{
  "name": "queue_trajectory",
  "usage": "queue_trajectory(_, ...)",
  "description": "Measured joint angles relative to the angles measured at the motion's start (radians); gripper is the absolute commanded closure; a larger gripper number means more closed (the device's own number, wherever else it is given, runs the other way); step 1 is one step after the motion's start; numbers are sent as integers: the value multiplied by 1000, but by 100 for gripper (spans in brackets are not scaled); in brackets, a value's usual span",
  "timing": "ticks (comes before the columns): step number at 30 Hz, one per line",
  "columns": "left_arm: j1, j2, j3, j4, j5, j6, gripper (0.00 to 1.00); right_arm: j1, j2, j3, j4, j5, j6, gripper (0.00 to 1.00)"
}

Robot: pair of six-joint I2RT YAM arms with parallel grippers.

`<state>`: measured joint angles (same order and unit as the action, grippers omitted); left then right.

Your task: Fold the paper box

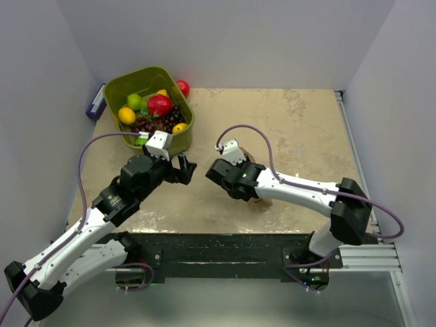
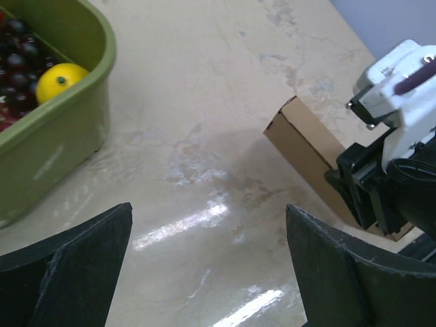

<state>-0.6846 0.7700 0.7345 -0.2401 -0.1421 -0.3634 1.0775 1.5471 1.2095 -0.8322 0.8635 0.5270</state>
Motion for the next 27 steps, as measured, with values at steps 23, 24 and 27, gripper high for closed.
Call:
queue_trajectory(23,13,-43,8,-110,-227,117,0,-58,520,288,161,25,-173,15)
queue_trajectory(24,17,-46,6,-107,-224,118,0,-58,503,273,182,-3,-174,13)
queue_trajectory(27,31,-53,-3,-101,-194,118,0,-58,414,205,253,-99,-182,5)
